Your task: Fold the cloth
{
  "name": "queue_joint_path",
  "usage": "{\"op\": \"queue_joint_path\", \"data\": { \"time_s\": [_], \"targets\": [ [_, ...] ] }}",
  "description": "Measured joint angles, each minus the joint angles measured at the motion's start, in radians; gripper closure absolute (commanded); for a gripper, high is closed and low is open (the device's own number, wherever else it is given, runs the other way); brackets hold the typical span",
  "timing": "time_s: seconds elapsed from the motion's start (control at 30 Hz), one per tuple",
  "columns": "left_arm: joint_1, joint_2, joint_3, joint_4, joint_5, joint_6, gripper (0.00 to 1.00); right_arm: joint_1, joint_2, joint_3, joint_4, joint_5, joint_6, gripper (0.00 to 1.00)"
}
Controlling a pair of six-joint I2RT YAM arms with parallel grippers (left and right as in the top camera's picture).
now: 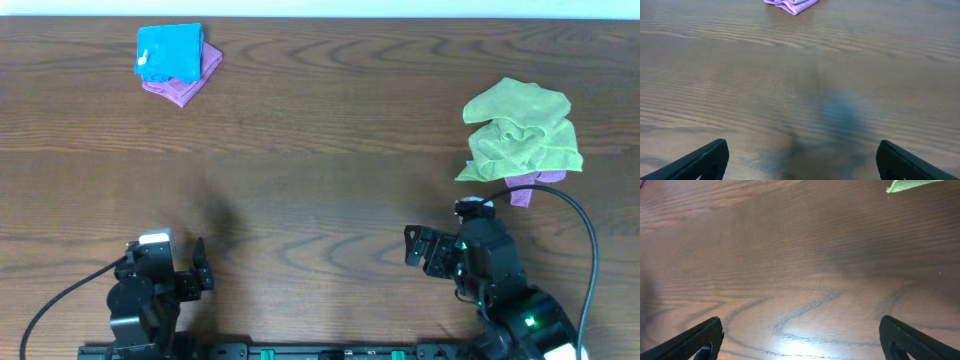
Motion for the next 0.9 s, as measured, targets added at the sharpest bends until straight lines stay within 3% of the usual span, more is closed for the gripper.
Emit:
{"op": "queue_joint_path", "data": {
  "time_s": [0.9],
  "targets": [
    [-0.066, -0.032, -0.034, -0.095, -0.016, 0.134, 0.05, 0.000, 0.000, 0.000, 0.000, 0.000, 0.000, 0.01]
  ]
}}
